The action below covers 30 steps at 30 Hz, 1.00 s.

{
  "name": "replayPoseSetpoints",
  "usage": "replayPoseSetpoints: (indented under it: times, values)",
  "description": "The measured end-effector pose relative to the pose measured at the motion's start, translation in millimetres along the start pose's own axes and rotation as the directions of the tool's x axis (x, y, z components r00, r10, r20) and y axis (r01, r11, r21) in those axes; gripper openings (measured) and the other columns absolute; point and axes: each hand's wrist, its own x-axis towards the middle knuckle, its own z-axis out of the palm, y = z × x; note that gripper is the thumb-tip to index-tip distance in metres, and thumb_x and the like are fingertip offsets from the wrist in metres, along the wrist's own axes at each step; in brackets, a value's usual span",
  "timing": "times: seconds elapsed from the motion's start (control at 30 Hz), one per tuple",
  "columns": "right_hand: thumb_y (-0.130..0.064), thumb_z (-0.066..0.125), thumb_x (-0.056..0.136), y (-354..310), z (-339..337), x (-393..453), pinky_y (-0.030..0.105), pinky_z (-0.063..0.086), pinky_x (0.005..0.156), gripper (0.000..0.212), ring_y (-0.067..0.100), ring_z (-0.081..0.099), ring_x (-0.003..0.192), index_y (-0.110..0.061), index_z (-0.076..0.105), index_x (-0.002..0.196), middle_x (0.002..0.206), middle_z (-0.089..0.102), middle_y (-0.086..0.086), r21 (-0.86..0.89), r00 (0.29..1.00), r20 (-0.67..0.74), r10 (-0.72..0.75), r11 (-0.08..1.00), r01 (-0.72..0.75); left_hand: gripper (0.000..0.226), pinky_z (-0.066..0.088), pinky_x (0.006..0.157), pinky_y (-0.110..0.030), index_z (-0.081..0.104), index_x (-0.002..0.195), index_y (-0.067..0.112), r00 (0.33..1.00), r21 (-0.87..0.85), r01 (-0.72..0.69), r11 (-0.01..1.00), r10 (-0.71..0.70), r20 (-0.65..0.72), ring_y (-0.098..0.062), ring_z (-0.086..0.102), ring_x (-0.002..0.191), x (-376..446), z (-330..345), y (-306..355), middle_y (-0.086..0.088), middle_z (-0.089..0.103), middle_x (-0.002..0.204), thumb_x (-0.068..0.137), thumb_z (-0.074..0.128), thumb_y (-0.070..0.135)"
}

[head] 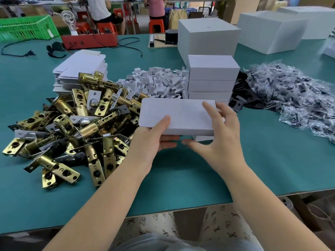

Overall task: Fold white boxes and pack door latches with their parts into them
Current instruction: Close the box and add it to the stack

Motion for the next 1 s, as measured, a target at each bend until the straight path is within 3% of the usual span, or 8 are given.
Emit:
replayPoseSetpoints:
  times: [0.07,0.13,0.23,0.37,0.5,0.63,0.9,1.0]
  values:
    - [-0.021,0.087,0.066,-1,1,0,0.050,0.043,0.095,0.065,0.036,0.036,0.121,-0.014,0.062,0.126,0.133,0.044,0.022,-0.109,0.986,-0.151,-0.075,0.992,0.059,0.014,0.056,0.055,-0.028,0.065,0.101,0.020,0.999,0.028,-0.040,0.999,0.040,0.006,-0.022,0.072,0.070,-2,1,1,0.000,0.074,0.079,0.090,0.067,0.028]
    - [-0.021,0.081,0.071,0,3,0,0.051,0.045,0.092,0.050,0.031,0.034,0.116,-0.012,0.067,0.118,0.125,0.050,0.022,-0.157,0.959,-0.249,-0.136,0.983,0.098,0.033,0.057,0.056,-0.027,0.063,0.104,0.023,0.993,0.038,-0.100,0.994,0.097,0.062,-0.020,0.072,0.073,-5,2,4,0.002,0.074,0.083,0.078,0.073,0.043]
    - [-0.038,0.068,0.077,2,2,1,0.033,0.042,0.089,0.045,0.021,0.037,0.106,-0.010,0.069,0.113,0.112,0.056,0.010,-0.051,0.958,-0.275,-0.087,0.996,0.075,0.071,0.057,0.062,-0.025,0.048,0.129,0.032,0.958,0.032,-0.247,0.969,0.239,0.160,-0.017,0.071,0.086,-8,0,6,0.001,0.072,0.110,0.069,0.077,0.055]
    - [-0.046,0.054,0.084,0,-4,0,0.005,0.036,0.072,0.043,-0.010,0.045,0.085,-0.017,0.061,0.113,0.084,0.049,-0.024,0.234,0.991,-0.116,0.058,0.972,-0.030,0.098,0.057,0.079,-0.028,0.016,0.152,0.033,0.960,0.072,-0.251,0.965,0.238,0.150,-0.016,0.068,0.104,-9,0,4,0.002,0.051,0.142,0.076,0.077,0.030]
    - [-0.046,0.052,0.087,-3,-6,-3,0.028,0.050,0.070,0.024,0.014,0.058,0.080,-0.042,0.051,0.110,0.089,0.062,-0.014,0.492,0.998,0.046,0.053,0.868,-0.069,0.079,0.054,0.090,-0.028,0.025,0.153,0.020,0.948,0.094,-0.240,0.966,0.213,0.236,-0.018,0.063,0.115,-9,4,1,-0.005,0.064,0.131,0.085,0.067,0.025]
    - [-0.031,0.058,0.084,-1,-4,-3,0.013,0.045,0.079,0.052,0.004,0.059,0.094,-0.042,0.036,0.130,0.105,0.062,-0.022,0.501,0.996,0.085,0.015,0.864,-0.056,0.052,0.053,0.083,-0.022,0.044,0.134,0.038,0.928,0.273,-0.355,0.894,0.301,0.221,-0.009,0.068,0.099,-11,5,-2,0.005,0.072,0.106,0.089,0.066,0.026]
    - [-0.020,0.061,0.082,3,-1,-2,0.021,0.052,0.072,0.079,0.011,0.059,0.087,-0.046,0.020,0.143,0.124,0.041,-0.023,0.393,0.992,-0.018,-0.122,0.912,0.119,0.073,0.056,0.076,-0.022,0.022,0.142,0.054,0.888,0.420,-0.458,0.783,0.380,0.260,-0.008,0.064,0.101,-11,1,-7,0.015,0.058,0.119,0.086,0.062,0.030]
    - [-0.012,0.060,0.078,4,-1,-2,0.023,0.052,0.072,0.073,0.007,0.054,0.089,-0.034,0.030,0.141,0.119,0.042,-0.006,0.302,0.982,0.012,-0.188,0.937,0.176,0.077,0.053,0.083,-0.018,0.023,0.143,0.053,0.780,0.523,-0.622,0.583,0.519,0.349,-0.001,0.054,0.117,-11,0,-6,0.025,0.045,0.132,0.087,0.066,0.022]
